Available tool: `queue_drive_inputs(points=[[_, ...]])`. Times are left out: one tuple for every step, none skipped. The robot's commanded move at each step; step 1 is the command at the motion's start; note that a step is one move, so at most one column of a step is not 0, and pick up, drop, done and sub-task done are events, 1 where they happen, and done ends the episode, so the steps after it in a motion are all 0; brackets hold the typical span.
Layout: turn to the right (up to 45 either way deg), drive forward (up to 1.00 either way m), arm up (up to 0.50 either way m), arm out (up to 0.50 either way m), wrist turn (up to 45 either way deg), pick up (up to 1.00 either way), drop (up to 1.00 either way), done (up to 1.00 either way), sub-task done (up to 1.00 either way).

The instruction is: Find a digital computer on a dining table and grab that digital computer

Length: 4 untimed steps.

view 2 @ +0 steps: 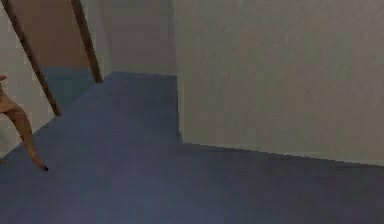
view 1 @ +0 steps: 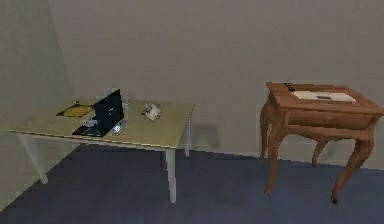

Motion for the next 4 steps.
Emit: queue_drive_inputs(points=[[30.0, 0.00, 0.00, 0.00, 0.0, 0.00, 0.00, 0.00, 0.00], [0.0, 0.65, 0.00, 0.00, 0.0, 0.00, 0.00, 0.00, 0.00], [-45.0, 0.00, 0.00, 0.00, 0.0, 0.00, 0.00, 0.00, 0.00], [-45.0, 0.00, 0.00, 0.00, 0.0, 0.00, 0.00, 0.00, 0.00]])
